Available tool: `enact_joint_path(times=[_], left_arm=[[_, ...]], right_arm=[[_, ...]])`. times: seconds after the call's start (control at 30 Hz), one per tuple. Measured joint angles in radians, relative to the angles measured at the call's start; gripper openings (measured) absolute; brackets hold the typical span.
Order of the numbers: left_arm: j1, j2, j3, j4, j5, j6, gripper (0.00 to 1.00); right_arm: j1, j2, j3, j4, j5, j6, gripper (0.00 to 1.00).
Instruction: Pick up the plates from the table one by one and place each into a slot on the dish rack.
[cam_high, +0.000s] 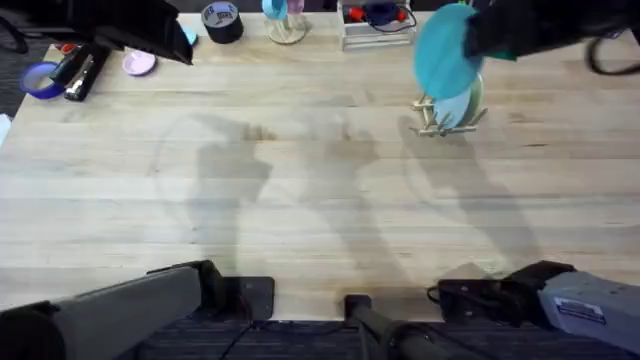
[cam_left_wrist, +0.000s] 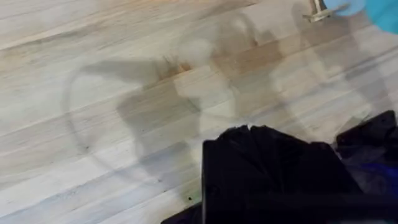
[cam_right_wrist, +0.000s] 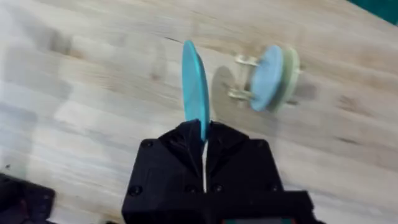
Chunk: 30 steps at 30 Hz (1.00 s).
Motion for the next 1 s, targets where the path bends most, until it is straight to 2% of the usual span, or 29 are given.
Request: enact_joint_path(times=[0.03,0.33,0.5,0.67,0.73,0.77,0.9,0.93,1.0], left_arm=[[-0.063,0.000,0.000,0.000,-0.047,-0.016,0.040],[-0.219,0.000,0.000,0.000,-0.192,-0.091,0.041],[-0.291,0.000,0.000,0.004,-0.248,-0.105,0.042],[-0.321,0.000,0.000,0.030,-0.276,-0.107,0.046],[-0.322,0.000,0.000,0.032,-0.282,-0.110,0.173],[-0.322,0.000,0.000,0.032,-0.284,-0.110,0.270],[-0.322,0.000,0.000,0.032,-0.287,-0.111,0.885],[-0.322,0.000,0.000,0.032,-0.287,-0.116,0.967],[-0.322,0.000,0.000,0.037,-0.288,-0.116,0.992]], right_arm=[[-0.058,-0.062,0.000,-0.071,0.048,-0.006,0.030],[-0.163,-0.159,0.000,-0.123,0.112,-0.036,0.030],[-0.210,-0.199,0.000,-0.124,0.154,-0.063,0.029],[-0.231,-0.204,0.000,-0.125,0.173,-0.081,0.029],[-0.232,-0.204,0.000,-0.125,0.173,-0.085,0.029],[-0.232,-0.204,0.000,-0.125,0.173,-0.085,0.029],[-0.232,-0.204,0.000,-0.125,0.176,-0.089,0.029],[-0.232,-0.204,0.000,-0.125,0.176,-0.089,0.029],[-0.232,-0.204,0.000,-0.124,0.176,-0.089,0.029]])
